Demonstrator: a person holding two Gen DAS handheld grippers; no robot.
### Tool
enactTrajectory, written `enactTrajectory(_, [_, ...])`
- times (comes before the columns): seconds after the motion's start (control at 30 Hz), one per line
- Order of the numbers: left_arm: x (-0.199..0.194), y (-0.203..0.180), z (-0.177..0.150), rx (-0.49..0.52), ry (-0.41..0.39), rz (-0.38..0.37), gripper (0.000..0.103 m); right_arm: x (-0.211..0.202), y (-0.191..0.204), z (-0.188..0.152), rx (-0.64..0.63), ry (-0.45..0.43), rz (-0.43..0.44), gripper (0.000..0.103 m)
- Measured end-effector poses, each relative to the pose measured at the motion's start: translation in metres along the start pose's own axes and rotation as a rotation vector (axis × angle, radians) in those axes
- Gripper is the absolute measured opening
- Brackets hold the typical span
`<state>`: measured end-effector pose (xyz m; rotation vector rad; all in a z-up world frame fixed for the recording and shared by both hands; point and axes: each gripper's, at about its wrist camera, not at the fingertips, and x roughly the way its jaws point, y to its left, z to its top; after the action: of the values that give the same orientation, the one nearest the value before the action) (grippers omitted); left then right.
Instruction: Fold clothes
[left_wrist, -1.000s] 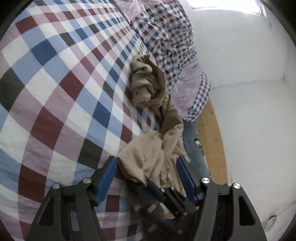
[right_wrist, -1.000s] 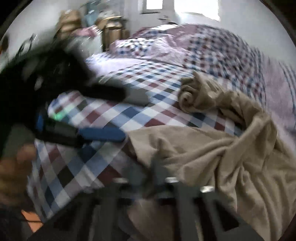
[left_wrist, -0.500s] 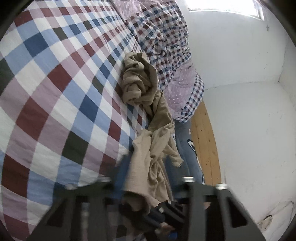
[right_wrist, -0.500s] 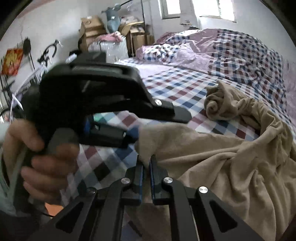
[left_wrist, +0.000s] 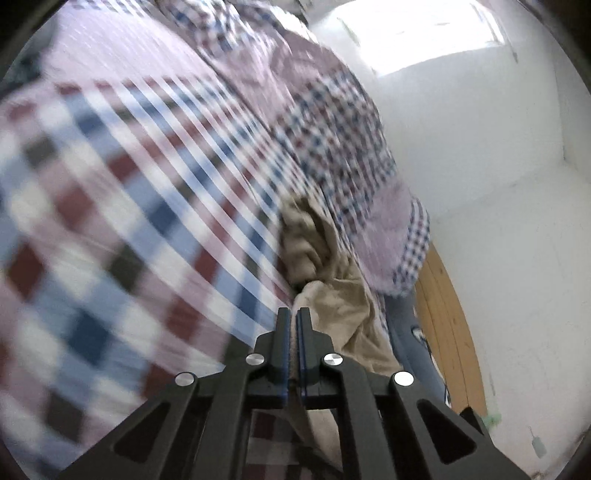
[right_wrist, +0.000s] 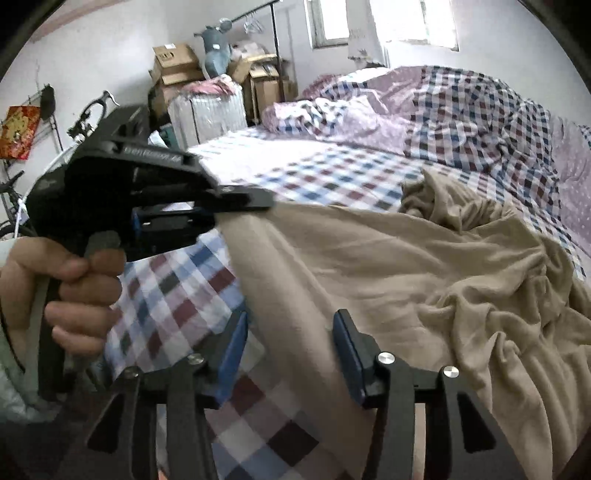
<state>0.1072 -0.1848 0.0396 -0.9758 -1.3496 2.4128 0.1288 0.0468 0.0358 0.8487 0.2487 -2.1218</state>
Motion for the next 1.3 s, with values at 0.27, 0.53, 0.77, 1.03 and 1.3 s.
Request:
enactTrajectory(0.27, [-0.082, 0.006, -0.028, 0.045, -0.125, 0.212, 0.002, -0.031, 0.022, 0.006, -0.048, -0.057, 0.076, 0.053])
enactTrajectory(0.53, [-0.105, 0.019, -0.107, 0.028, 0.070, 0.457, 0.002, -0.051, -0.007, 0.018, 0.058, -0.108, 0.092, 0.054])
enactTrajectory(0.77, [-0.095, -0.013, -0.102, 0.170, 0.071, 0.422, 0.022, -0.056, -0.079, 0.027, 0.230, -0.116, -0.055, 0.056])
enactTrajectory(1.03, [-0.063, -0.087, -0.063, 0.449, 0.016, 0.231, 0.061, -0.092, -0.174, 0.025, 0.480, -0.233, -0.183, 0.056])
enactTrajectory(1.3, [0.042, -0.163, -0.041, 0.689, 0.130, 0.050, 0.066, -0.116, -0.245, 0.010, 0.635, -0.287, -0.279, 0.056])
